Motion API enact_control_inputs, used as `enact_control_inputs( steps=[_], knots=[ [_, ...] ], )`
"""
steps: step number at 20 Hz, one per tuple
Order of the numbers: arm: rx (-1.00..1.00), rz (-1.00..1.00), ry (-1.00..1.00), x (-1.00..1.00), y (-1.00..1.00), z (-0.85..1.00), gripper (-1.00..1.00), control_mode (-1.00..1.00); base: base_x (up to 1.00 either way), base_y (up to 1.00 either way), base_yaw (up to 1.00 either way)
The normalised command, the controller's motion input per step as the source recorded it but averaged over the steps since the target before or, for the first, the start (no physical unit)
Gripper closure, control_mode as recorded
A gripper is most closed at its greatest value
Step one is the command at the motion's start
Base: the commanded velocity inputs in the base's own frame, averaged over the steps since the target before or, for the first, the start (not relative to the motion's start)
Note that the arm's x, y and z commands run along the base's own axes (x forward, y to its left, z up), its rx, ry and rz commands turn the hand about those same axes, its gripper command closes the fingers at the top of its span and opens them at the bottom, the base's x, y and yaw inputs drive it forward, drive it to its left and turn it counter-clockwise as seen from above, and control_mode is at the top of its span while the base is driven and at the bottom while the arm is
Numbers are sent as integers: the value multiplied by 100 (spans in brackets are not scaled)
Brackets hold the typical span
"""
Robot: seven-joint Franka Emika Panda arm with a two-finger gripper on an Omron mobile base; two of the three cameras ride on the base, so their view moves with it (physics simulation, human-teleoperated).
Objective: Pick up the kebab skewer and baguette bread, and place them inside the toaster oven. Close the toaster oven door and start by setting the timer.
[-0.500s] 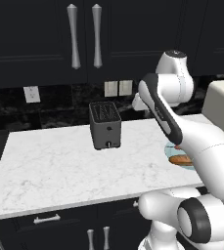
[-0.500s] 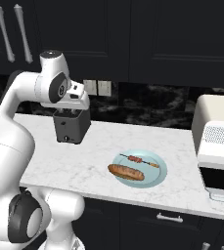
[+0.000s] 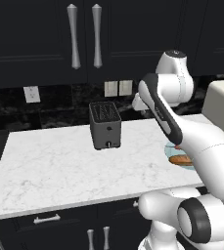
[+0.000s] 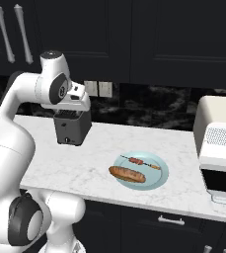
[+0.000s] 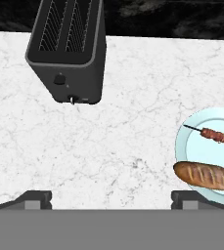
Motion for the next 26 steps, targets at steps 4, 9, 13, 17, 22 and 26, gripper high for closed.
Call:
enact_control_inputs(
  steps=[4, 9, 13, 17, 22, 26],
  knots=[
    [0, 0, 0, 0, 0, 0, -100, 100, 0, 0, 0],
    [0, 0, 0, 0, 0, 0, -100, 100, 0, 0, 0],
    [0, 0, 0, 0, 0, 0, -100, 100, -2, -39, 0],
    [0, 0, 0, 0, 0, 0, -100, 100, -4, -60, 0],
    [0, 0, 0, 0, 0, 0, -100, 100, 0, -52, 0],
    [0, 0, 0, 0, 0, 0, -100, 100, 0, -42, 0]
  ],
)
